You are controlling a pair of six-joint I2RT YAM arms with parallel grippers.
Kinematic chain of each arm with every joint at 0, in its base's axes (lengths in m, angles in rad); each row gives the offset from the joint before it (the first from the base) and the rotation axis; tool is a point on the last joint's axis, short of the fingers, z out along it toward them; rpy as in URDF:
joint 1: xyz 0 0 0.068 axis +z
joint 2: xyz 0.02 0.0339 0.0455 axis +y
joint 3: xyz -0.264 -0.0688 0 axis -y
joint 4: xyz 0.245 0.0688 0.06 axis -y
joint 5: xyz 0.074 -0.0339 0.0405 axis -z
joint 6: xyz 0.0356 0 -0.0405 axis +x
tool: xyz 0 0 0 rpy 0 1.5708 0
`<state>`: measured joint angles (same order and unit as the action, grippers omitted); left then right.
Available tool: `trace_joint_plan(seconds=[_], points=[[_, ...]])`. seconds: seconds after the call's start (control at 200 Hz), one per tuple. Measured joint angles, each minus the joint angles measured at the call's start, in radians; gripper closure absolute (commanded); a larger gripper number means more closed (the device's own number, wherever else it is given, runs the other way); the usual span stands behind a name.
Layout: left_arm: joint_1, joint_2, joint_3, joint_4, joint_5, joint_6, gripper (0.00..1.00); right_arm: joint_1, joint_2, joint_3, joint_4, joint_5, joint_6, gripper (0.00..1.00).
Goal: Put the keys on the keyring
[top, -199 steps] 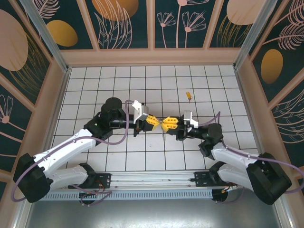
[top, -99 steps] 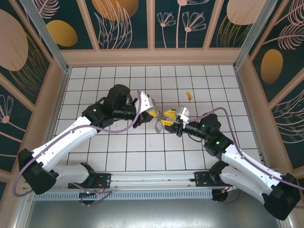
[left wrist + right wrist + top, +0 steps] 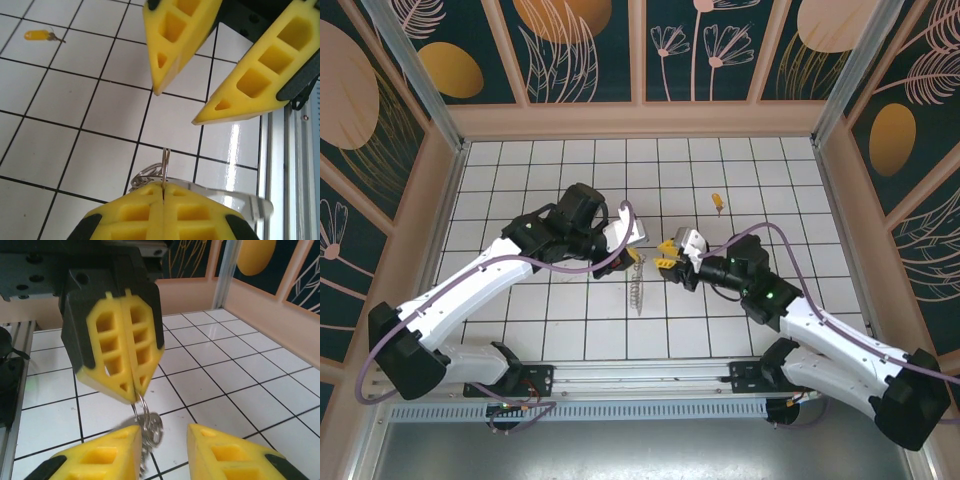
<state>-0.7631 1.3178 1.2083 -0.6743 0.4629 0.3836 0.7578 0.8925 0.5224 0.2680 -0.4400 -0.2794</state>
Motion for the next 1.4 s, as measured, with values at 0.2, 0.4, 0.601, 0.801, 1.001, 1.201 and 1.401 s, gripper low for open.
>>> trace_joint_plan(seconds=[0.2,0.4,0.601,0.801,1.001,1.201,1.401], points=[[-0.008,0.013,0.0,-0.012,0.001,0.009,1.0,0.003,0.045,0.007,0.018,-0.045,-0.003,0.71],[-0.009,0.013,0.0,-0.012,0.004,0.009,1.0,0.005,0.058,0.016,0.021,-0.097,-0.004,0.71],[-0.018,0.013,0.0,-0.012,0.008,0.009,1.0,0.009,0.085,0.025,0.02,-0.116,-0.004,0.71],[-0.024,0.013,0.0,-0.013,0.013,0.01,1.0,0.009,0.112,0.037,0.019,-0.124,-0.012,0.77],[-0.024,0.013,0.0,-0.012,0.015,0.009,1.0,0.009,0.115,0.047,0.011,-0.13,-0.033,0.84],[-0.024,0.013,0.0,-0.011,0.016,0.009,1.0,0.009,0.115,0.048,0.003,-0.127,-0.043,0.77],[-0.024,0.013,-0.001,-0.013,0.018,0.009,1.0,0.009,0.115,0.051,-0.007,-0.117,-0.055,0.76]])
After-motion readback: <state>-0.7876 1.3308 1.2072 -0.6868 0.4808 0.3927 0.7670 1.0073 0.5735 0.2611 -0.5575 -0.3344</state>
